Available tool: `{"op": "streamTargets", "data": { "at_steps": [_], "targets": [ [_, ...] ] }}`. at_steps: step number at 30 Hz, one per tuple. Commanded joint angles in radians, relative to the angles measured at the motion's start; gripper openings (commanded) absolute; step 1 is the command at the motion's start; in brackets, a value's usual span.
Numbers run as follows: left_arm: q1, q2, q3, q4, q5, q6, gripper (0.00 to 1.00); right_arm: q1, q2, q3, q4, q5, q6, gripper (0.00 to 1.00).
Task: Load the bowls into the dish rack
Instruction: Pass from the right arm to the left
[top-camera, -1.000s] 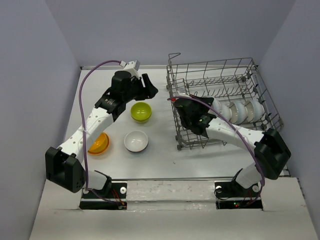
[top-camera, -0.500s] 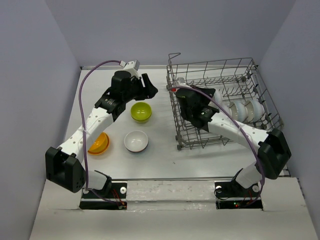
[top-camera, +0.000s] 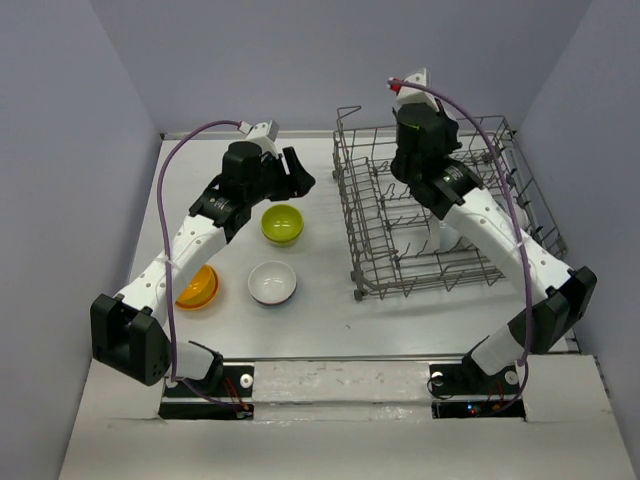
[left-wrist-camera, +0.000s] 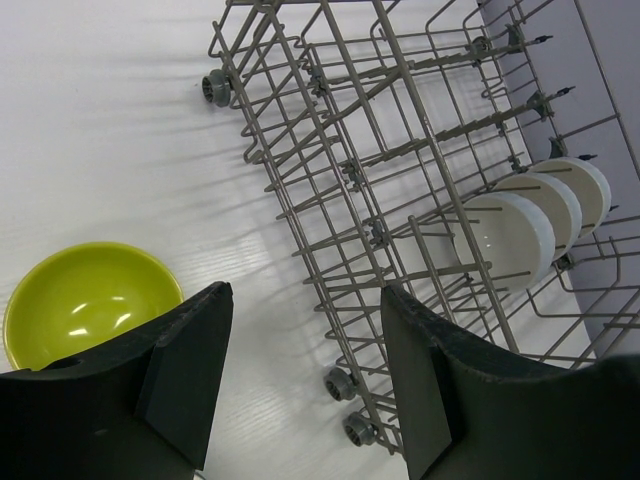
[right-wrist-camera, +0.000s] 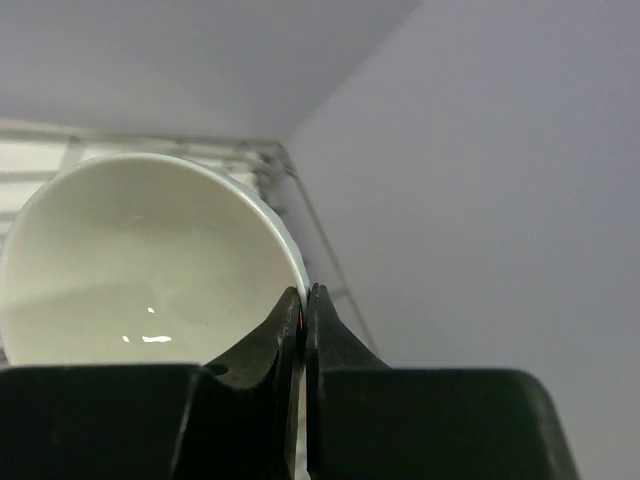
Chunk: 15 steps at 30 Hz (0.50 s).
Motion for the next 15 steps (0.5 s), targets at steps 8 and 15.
{"op": "streamTargets", "data": {
  "at_steps": [8, 15],
  "targets": [
    [0.007, -0.021, 0.076, -0.006, -0.037, 0.02, 0.7, 0.01, 0.027, 0.342, -0.516, -0.561, 0.717, 0.01],
    [0.004, -0.021, 0.229, -0.031, -0.064, 0.015, 0.7, 0.022, 0.047, 0.326, -0.509, -0.645, 0.8, 0.01]
  ]
}}
